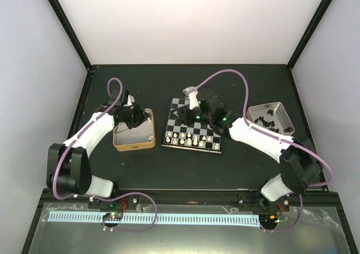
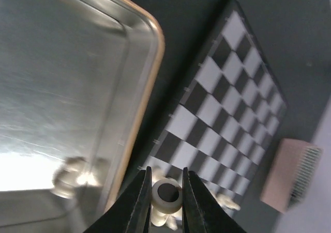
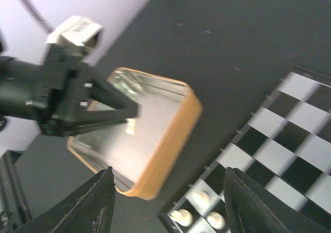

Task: Set up the chess pieces on the board
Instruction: Place the chess piece on the chessboard.

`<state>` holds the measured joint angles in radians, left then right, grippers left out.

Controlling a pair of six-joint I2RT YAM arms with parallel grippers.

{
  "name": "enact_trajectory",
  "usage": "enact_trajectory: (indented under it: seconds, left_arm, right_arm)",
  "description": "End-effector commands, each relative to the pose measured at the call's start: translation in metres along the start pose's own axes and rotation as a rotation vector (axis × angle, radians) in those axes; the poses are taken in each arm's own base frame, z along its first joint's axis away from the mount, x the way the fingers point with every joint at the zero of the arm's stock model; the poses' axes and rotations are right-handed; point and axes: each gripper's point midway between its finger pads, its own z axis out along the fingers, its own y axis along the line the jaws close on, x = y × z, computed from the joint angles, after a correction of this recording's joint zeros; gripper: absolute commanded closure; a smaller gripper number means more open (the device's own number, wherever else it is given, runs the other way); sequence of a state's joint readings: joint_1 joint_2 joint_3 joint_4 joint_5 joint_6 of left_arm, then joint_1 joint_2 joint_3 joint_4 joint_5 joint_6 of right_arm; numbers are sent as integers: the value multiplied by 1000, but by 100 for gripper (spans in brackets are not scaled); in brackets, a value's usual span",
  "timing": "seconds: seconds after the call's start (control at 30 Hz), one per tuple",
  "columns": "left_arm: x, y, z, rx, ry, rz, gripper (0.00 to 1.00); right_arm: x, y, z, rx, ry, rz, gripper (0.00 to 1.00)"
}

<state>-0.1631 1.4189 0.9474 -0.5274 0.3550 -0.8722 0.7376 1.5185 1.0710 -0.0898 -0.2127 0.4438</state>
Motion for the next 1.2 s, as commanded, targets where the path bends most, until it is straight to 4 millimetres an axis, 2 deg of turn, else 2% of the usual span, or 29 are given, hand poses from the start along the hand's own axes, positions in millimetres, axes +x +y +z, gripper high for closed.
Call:
enact_trajectory:
  seconds: [0.0, 0.17, 0.37, 0.57, 0.73, 1.03, 1.17]
  left_arm:
    - [22, -47, -15, 235, 154, -154, 93]
    - [40, -72, -26, 369, 291, -297, 93]
    - [54, -82, -34, 441, 384, -399, 93]
    - [56, -88, -39, 475, 400, -438, 93]
    - [56, -88, -39, 482, 400, -449, 93]
    - [59, -87, -39, 489, 408, -464, 93]
    - [60, -87, -39, 490, 416, -469, 93]
  right_arm:
    - [-18, 47, 8, -160, -108, -87, 41]
    - [-12, 59, 20, -184, -103, -86, 40]
    - [-6, 66, 31, -193, -91, -101, 41]
    - [0, 69, 40, -213, -63, -86, 49]
    - [5, 70, 42, -222, -48, -81, 59]
    - [2, 70, 44, -217, -49, -68, 85]
    - [-1, 68, 46, -200, -46, -57, 91]
